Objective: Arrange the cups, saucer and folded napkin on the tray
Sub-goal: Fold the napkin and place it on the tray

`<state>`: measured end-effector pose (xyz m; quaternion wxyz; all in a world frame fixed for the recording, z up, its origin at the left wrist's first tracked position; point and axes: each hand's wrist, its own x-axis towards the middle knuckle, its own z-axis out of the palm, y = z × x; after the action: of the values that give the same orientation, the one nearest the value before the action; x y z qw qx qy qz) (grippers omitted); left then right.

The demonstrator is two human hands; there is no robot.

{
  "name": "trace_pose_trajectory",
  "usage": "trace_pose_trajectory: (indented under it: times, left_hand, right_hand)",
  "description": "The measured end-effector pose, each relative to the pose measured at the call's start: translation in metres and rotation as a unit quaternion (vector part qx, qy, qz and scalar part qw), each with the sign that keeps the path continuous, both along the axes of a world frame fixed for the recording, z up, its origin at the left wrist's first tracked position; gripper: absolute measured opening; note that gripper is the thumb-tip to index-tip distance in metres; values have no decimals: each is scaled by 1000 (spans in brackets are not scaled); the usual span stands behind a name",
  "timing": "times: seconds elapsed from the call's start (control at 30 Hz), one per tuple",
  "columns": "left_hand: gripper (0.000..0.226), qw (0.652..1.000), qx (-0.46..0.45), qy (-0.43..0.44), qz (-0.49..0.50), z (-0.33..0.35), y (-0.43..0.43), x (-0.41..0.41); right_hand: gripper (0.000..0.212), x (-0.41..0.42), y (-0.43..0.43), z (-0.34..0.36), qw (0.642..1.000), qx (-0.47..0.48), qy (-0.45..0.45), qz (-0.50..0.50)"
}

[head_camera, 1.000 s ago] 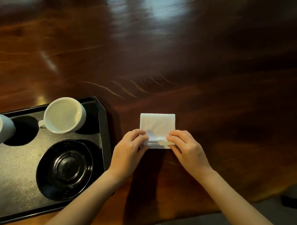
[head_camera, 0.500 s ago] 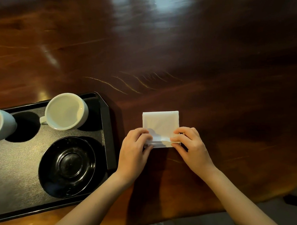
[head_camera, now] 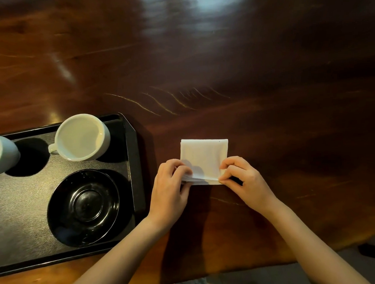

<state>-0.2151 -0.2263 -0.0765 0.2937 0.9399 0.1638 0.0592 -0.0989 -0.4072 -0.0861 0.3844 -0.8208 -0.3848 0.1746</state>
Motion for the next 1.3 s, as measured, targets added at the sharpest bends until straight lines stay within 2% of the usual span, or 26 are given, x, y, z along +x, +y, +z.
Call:
trace_pose_trajectory:
  times: [0.4, 0.57, 0.7, 0.77, 0.87, 0.93, 1.07, 1.17, 1.3]
  left_hand:
    - [19, 1000, -10, -19, -7, -6, -2, -1]
    - [16, 992, 115, -9, -52, -2, 0, -7]
    - [26, 990, 132, -48, -23, 13, -12, 10]
    - [37, 987, 159, -15, -26, 9, -17, 32]
    - [53, 978, 188, 79, -37, -13, -17, 47]
    - [57, 973, 201, 108, -44, -26, -16, 45]
    - [56, 972, 204, 107, -45, -29, -18, 45]
    - [59, 970, 206, 108, -69, -31, -18, 41]
    - [54, 976, 194, 95, -42, -31, -14, 39]
  right_hand:
    - [10, -1, -8, -3, 999, -4, -47, 17]
    - [6, -5, -6, 2, 993, -28, -114, 30]
    - [4, -11, -4, 0, 990, -21, -140, 13]
    - [2, -12, -3, -1, 991, -19, -133, 3]
    - [3, -15, -4, 0, 992, -34, -125, -5]
    - [8, -17, -3, 6, 990, -50, -129, -35]
    - [31, -18, 34, 26, 979, -32, -106, -171]
    - [50, -14, 71, 16, 984, -103, -82, -120]
    - [53, -11, 66, -11, 966, -207, -134, -78]
